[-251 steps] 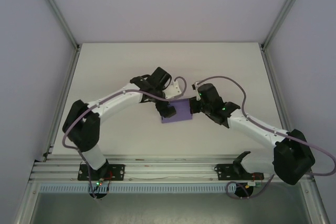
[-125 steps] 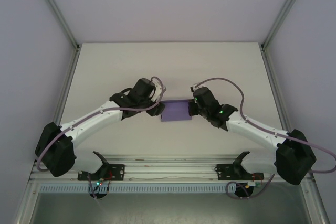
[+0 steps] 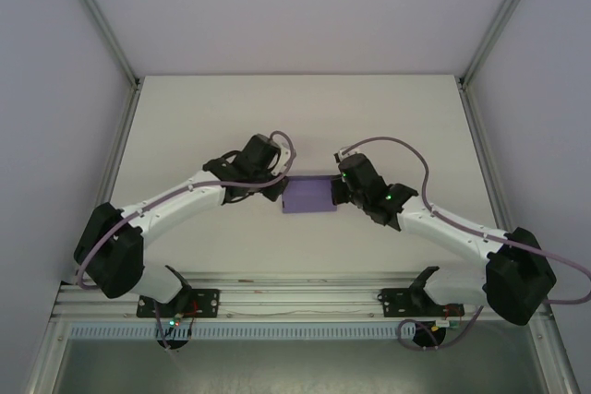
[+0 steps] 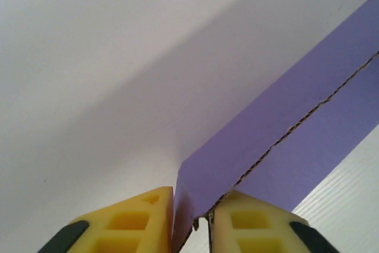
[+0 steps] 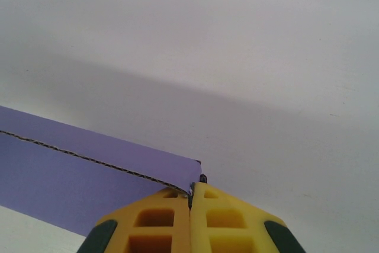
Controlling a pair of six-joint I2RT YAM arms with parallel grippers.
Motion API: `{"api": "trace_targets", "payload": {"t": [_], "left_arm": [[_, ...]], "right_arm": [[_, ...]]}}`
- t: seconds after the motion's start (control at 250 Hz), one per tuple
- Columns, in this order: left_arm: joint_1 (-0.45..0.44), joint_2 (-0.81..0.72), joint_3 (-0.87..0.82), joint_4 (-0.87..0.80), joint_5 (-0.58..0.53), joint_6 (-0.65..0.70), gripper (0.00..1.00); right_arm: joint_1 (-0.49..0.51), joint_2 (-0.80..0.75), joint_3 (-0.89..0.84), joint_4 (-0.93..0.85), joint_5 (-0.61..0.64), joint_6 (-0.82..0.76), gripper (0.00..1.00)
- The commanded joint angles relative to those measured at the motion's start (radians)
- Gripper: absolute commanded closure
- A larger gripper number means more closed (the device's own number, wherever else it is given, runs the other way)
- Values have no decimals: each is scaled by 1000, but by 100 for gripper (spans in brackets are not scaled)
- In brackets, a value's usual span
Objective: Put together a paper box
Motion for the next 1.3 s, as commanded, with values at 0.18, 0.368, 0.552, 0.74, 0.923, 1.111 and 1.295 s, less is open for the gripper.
{"api": "trace_targets", "payload": {"t": [0.18, 0.368, 0.552, 0.74, 0.923, 1.111, 1.295], "left_arm": [[8, 29, 50, 7, 49, -222, 100], [8, 37, 52, -5, 132, -438, 100], [8, 50, 108, -100, 146, -506, 100], [2, 105, 167, -176, 116, -515, 100], [-40, 102, 109, -138, -15, -501, 100], [-90, 78, -21, 11, -34, -474, 100], [-170, 44, -165, 135, -139, -504, 100]], "right_arm": [[42, 29, 22, -100, 79, -3, 100], [87, 33, 35, -155, 170, 8, 100], [122, 28, 25, -176, 206, 33, 100], [148, 29, 23, -169, 249, 47, 100], [151, 10, -5, -119, 265, 53, 100], [151, -20, -90, 14, 254, 51, 100], [153, -68, -231, 199, 236, 43, 100]]}}
